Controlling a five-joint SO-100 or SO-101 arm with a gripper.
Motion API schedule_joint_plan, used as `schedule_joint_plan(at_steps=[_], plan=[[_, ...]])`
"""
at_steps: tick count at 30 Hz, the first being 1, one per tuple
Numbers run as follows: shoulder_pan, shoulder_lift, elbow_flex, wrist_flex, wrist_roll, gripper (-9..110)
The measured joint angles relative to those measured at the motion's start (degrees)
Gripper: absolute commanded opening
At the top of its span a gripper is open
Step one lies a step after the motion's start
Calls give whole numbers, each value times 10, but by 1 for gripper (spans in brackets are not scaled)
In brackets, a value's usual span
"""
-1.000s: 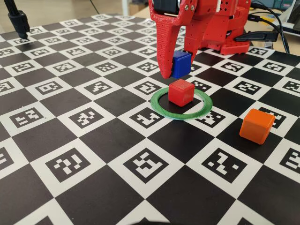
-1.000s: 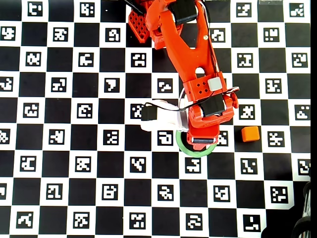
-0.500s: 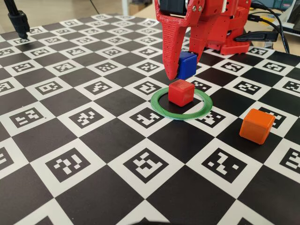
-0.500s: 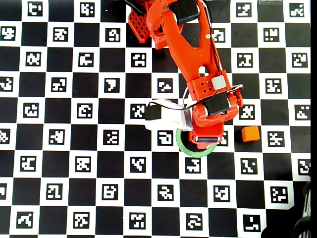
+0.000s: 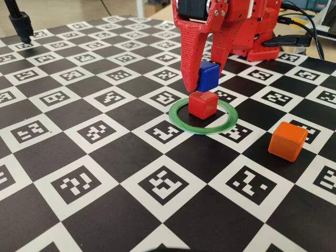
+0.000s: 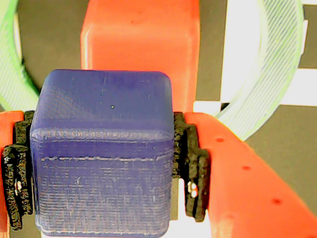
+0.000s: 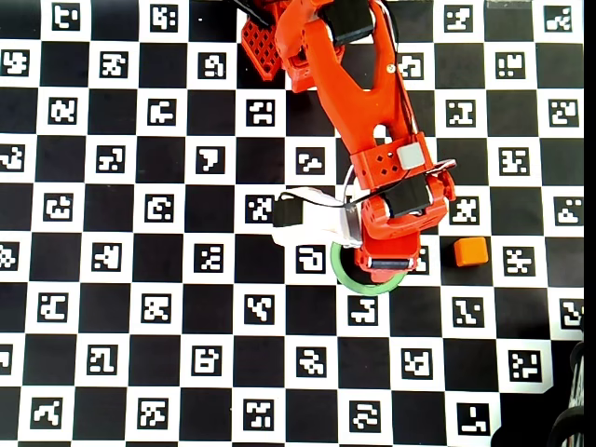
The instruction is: Grab the red cube then put it in the green circle then put the blue cube on top and finally the orange cube on top
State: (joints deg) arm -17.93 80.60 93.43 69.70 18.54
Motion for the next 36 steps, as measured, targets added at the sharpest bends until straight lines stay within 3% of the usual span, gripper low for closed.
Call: schedule_joint_plan(at_steps=[36], plan=[[0,0,31,-18,-8,10]])
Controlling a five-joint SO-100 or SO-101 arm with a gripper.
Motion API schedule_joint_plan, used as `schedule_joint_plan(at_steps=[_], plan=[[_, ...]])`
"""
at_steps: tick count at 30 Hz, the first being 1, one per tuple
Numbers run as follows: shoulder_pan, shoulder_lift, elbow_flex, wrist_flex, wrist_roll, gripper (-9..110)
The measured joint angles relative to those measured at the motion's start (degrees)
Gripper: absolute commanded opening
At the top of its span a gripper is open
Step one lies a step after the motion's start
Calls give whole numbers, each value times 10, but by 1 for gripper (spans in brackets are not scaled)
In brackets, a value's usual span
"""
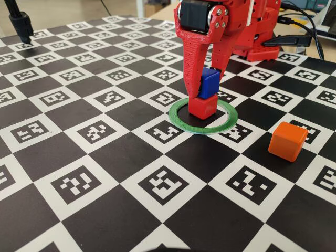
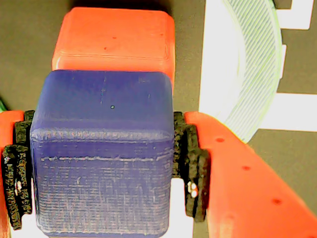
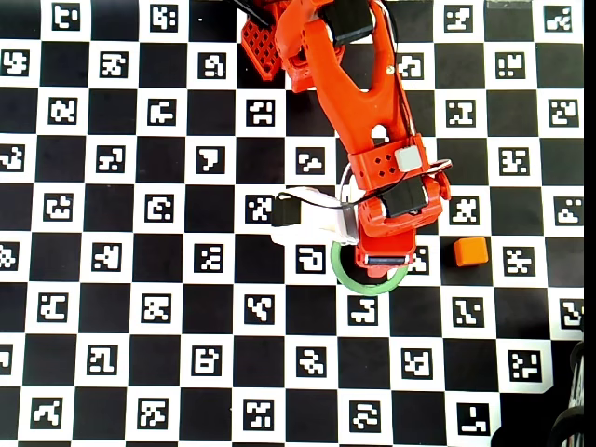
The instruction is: Grab the red cube then put it in the green circle then put the blue cube on top and finally the orange cube on top
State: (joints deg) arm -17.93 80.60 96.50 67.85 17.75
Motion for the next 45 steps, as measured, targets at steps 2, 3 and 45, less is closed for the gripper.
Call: schedule_joint_plan(at_steps=[2,3,45], plan=[[0,0,0,0,0,10],[0,0,0,0,0,10],[0,0,7,-9,-4,42]])
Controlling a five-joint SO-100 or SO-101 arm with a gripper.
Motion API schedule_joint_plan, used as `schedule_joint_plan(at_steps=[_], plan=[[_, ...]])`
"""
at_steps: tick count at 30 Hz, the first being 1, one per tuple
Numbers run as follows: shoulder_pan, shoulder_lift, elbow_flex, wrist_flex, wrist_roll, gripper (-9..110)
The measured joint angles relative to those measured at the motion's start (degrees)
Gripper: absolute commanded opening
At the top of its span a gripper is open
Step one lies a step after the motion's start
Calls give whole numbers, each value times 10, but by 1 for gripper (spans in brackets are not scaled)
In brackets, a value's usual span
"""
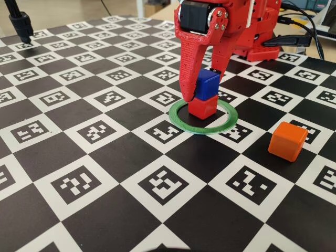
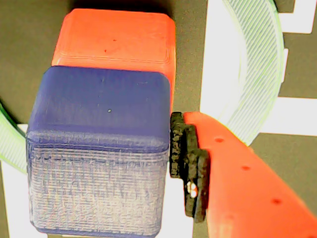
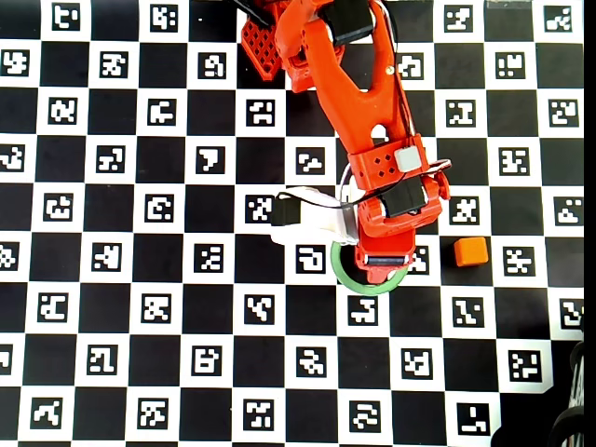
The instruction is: Grab the red cube then put it in the green circle then put the blue cube on top and finally the orange cube on top
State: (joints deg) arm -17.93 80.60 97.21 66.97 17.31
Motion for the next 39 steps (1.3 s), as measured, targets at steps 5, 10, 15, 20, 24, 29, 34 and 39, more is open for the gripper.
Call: schedule_joint_plan(at_steps=[5,10,15,20,24,29,34,39], plan=[[0,0,5,0,0,47],[0,0,5,0,-1,50],[0,0,5,0,-1,50],[0,0,5,9,-1,51],[0,22,10,27,9,51],[0,74,14,42,10,51],[0,116,16,66,13,51],[0,142,14,111,24,50]])
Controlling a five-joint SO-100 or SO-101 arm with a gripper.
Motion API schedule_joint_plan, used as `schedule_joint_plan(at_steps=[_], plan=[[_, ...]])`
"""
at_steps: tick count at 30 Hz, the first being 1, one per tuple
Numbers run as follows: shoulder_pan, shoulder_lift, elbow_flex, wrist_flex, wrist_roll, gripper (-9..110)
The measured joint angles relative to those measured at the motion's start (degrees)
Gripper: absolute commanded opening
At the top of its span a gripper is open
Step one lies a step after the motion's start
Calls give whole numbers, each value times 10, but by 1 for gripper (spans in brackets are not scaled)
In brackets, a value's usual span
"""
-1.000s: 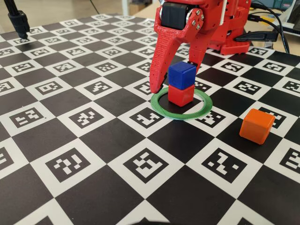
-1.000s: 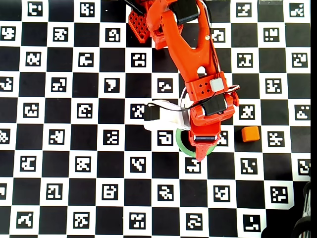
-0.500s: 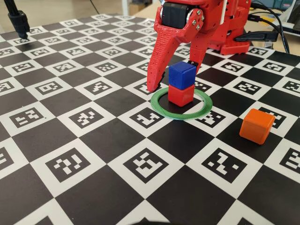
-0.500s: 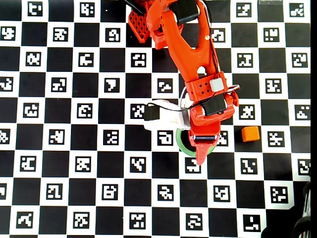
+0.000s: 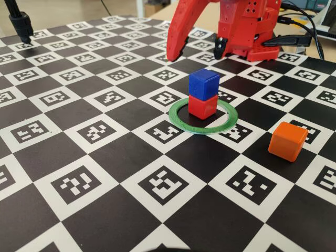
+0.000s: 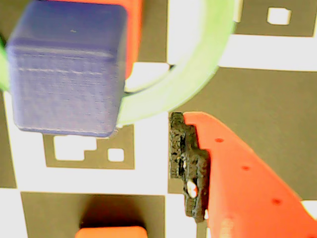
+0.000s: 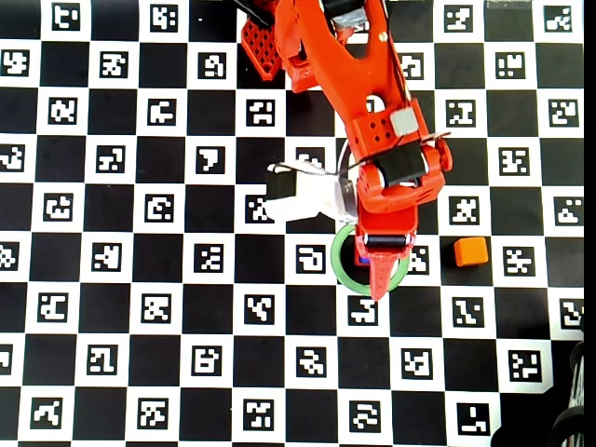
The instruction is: Grab the red cube then put it in the green circle then put the blue cube on top and finally the orange cube on top
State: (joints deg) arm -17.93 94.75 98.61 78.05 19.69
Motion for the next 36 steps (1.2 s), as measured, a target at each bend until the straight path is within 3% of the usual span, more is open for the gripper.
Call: schedule_joint_plan(at_steps=[22,36], plan=[[6,-44,-193,185,120,52],[-34,-83,-319,213,156,50]])
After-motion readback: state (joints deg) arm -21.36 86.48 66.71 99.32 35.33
